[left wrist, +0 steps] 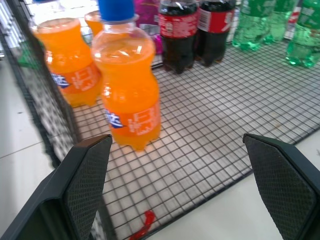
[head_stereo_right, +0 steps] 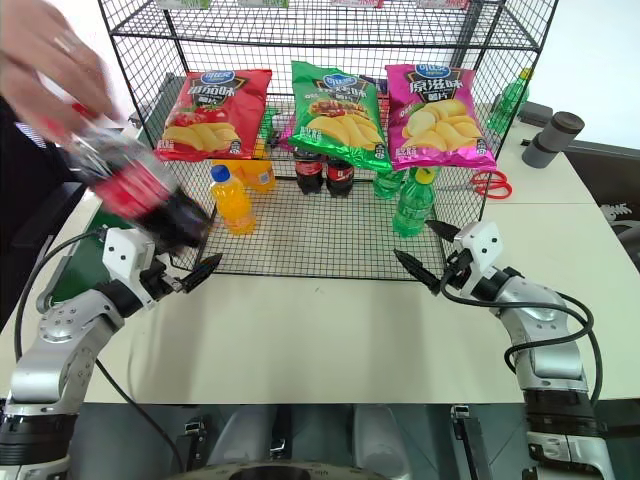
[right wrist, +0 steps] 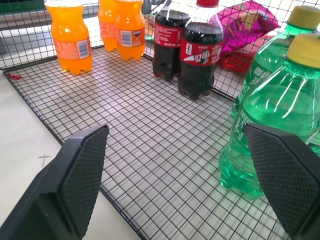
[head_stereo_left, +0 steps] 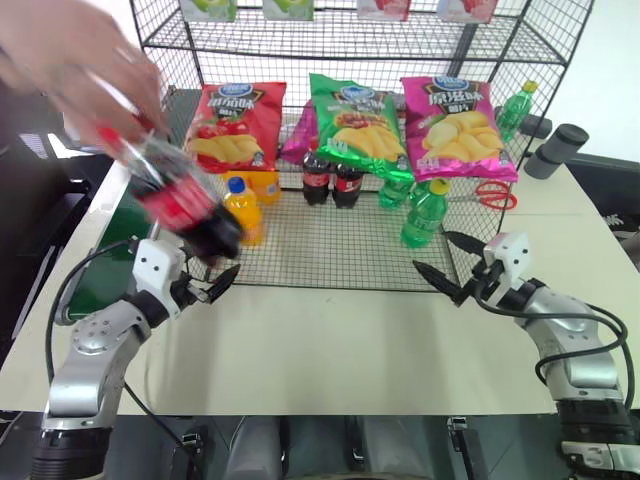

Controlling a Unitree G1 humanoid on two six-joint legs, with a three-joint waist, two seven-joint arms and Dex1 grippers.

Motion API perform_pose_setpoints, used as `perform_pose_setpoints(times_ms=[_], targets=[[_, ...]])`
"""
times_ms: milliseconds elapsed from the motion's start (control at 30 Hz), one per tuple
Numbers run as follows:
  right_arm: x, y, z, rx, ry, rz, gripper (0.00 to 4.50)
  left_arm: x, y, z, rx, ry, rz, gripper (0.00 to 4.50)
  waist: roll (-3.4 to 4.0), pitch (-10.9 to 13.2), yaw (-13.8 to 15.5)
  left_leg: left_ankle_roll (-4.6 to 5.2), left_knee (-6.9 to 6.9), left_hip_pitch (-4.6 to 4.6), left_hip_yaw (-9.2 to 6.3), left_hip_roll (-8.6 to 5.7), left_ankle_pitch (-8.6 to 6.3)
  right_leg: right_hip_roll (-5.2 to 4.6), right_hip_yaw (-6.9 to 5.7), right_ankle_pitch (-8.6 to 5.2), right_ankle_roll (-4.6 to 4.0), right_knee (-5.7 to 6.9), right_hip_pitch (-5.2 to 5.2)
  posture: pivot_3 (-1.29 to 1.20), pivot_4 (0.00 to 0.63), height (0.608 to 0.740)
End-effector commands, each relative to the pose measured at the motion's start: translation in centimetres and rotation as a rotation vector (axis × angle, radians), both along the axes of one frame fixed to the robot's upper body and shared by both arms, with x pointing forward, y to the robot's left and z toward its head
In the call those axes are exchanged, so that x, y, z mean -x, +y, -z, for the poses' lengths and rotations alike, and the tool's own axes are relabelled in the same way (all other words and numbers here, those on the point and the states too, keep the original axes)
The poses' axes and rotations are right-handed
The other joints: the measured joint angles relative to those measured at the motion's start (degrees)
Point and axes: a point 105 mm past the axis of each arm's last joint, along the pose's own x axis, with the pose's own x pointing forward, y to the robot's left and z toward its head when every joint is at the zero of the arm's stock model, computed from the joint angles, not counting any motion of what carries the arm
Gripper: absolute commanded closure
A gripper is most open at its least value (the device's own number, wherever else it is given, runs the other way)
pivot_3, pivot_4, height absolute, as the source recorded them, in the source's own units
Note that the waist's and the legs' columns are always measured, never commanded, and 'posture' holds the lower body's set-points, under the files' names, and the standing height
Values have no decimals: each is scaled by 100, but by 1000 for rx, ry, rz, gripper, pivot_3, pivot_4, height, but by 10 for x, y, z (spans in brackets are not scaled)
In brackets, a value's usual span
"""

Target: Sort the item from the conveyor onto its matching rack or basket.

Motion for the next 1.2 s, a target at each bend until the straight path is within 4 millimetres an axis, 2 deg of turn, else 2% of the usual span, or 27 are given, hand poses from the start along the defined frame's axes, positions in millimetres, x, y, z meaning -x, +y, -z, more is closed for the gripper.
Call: perform_pose_setpoints(times_ms=[33, 300, 400, 567, 700, 900, 1000, 1200], targets=[[-4, -1, -11, 3, -53, -4, 49, 4, 8, -25, 21, -72, -31, 0, 0, 0, -2, 0, 0, 0, 0, 0, 0, 0, 0, 0, 0, 0, 0, 0, 150, 740], [-11, 10, -9, -6, -57, -41, 49, 11, 33, -42, 60, -119, -139, 0, 0, 0, -6, 0, 0, 2, 0, 0, 0, 1, 0, 0, 0, 2, 0, 0, 150, 740], [-11, 16, -10, -15, -61, -55, 49, 17, 37, -40, 58, -106, -152, 0, 0, 0, -11, 0, 1, 1, 0, 1, 0, 0, 0, 0, 0, 2, 0, 0, 150, 740], [-8, 22, -10, -17, -55, -70, 49, 16, 51, -41, 68, -127, -221, 0, -1, -1, 8, 0, 2, 2, 0, 0, 0, -2, -1, 0, 0, 3, 1, 0, 150, 740], [-7, 27, -14, -21, -61, -75, 49, 7, 77, -47, 124, -204, -387, 0, -1, -1, 5, 0, 4, 2, -1, -1, 0, -3, -2, 0, 0, 4, 2, 0, 150, 740], [-5, 38, -21, -35, -70, -94, 49, 1, 114, -40, 72, -263, -673, 0, -3, -2, -4, 0, 4, 2, 0, 0, 0, -1, -1, 0, 0, 5, 0, 0, 150, 740], [-3, 46, -22, -43, -73, -113, 49, -1, 116, -41, 75, -285, -712, 0, -7, -4, -1, 0, 4, 2, 0, 0, 0, -1, -1, 0, 0, 6, 0, 0, 150, 740], [2, 70, -21, -84, -67, -153, 49, -7, 129, -28, 100, -278, -805, 0, -11, -7, 4, -1, 4, 1, -1, -1, 0, -5, -3, 1, 1, 7, 0, 0, 150, 740]])
